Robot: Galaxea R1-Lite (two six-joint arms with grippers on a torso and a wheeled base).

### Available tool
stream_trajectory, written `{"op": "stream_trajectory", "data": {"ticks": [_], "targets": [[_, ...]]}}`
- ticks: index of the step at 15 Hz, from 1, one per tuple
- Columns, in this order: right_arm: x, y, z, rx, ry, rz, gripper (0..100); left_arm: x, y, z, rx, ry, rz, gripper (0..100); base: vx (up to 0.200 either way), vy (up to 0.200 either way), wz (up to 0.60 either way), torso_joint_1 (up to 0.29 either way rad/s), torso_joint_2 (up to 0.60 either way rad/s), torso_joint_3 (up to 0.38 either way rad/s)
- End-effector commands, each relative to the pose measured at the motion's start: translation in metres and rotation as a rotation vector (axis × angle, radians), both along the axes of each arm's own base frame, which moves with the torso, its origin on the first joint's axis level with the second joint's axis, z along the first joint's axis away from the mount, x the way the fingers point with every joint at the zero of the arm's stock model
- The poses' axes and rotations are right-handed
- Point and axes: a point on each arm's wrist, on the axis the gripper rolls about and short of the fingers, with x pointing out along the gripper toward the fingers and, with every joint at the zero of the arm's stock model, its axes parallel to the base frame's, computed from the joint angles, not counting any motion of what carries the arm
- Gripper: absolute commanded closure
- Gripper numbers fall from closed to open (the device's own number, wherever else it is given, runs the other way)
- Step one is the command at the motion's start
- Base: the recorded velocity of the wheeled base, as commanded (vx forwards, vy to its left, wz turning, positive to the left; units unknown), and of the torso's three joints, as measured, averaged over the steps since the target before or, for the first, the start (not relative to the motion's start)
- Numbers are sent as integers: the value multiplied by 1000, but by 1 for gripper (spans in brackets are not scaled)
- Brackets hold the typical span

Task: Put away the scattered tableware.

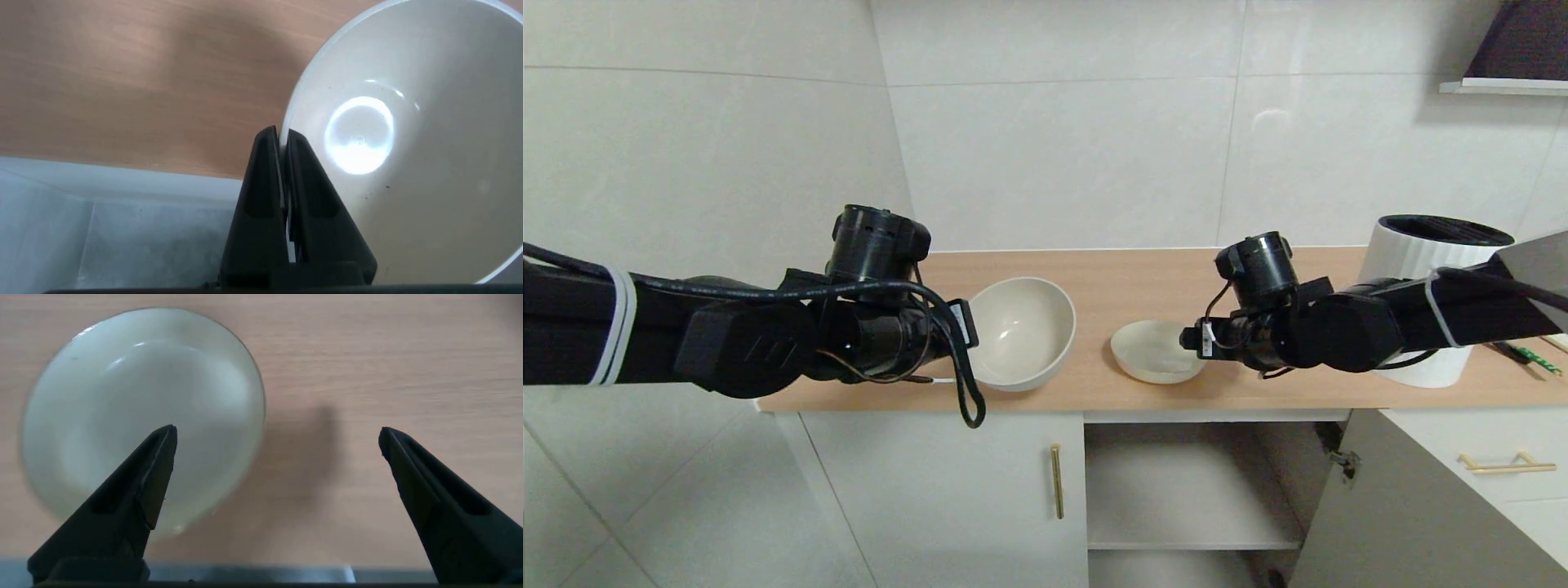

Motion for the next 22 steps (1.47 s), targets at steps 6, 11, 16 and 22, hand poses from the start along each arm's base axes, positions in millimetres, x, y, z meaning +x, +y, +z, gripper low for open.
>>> {"op": "stream_trajectory", "data": {"ticks": [6, 11, 16, 22], "targets": [[16, 3, -27, -3, 42, -28, 0, -1, 0, 1, 0, -1, -2, 100, 0, 0, 0, 0, 0, 0], [12, 2, -17, 19, 25, -32, 100, -1, -1, 0, 1, 1, -3, 100, 0, 0, 0, 0, 0, 0], [-5, -5, 5, 49, 7, -12, 100, -4, 1, -6, 13, 20, -6, 100, 0, 0, 0, 0, 0, 0], [-58, -13, 28, 132, 48, 151, 100, -42, 11, 2, 34, -54, -166, 100, 0, 0, 0, 0, 0, 0]]}}
